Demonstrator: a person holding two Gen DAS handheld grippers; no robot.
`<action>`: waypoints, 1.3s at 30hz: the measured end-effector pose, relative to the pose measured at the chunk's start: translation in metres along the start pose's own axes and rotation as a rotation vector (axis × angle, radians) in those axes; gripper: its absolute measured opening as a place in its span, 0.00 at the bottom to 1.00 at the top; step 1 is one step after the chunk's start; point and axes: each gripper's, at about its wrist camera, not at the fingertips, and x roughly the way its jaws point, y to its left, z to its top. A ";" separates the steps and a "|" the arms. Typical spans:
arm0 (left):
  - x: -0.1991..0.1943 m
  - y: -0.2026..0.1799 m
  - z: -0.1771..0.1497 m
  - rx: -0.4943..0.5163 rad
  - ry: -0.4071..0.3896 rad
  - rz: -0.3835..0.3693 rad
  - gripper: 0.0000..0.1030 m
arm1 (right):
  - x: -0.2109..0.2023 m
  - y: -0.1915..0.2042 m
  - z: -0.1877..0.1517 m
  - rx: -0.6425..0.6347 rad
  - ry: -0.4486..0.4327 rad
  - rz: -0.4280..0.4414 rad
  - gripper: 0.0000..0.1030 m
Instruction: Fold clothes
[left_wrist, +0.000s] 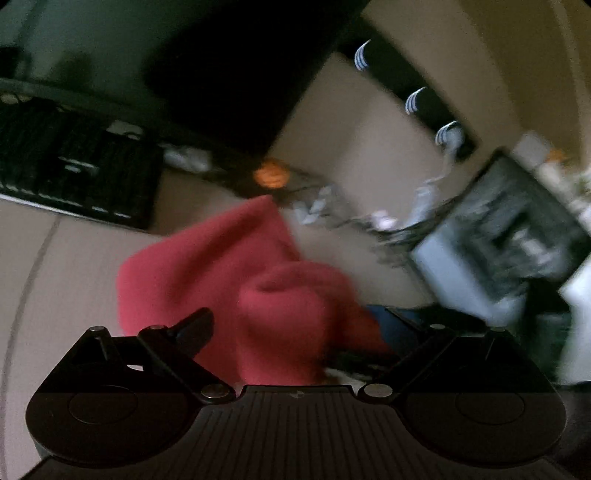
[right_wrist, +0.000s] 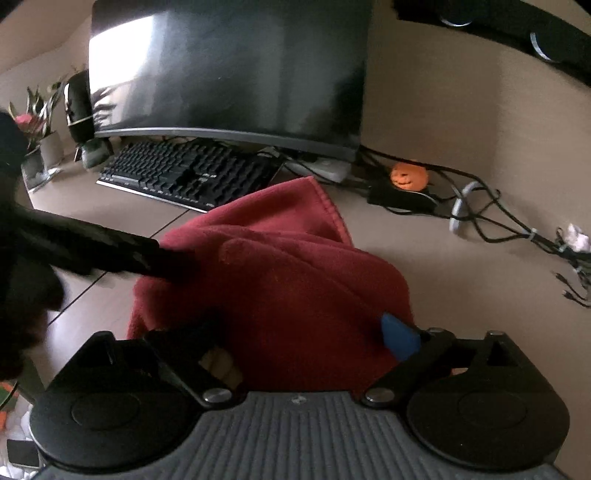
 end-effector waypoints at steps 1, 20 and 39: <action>0.004 0.001 0.005 0.009 -0.007 0.022 0.96 | -0.006 -0.001 -0.001 0.005 -0.007 -0.009 0.93; 0.008 0.009 0.027 0.067 -0.061 0.050 0.99 | -0.065 -0.010 -0.056 0.083 0.042 -0.106 1.00; 0.054 0.026 0.016 -0.127 0.083 -0.098 1.00 | -0.019 -0.111 -0.089 -0.056 0.139 -0.389 1.00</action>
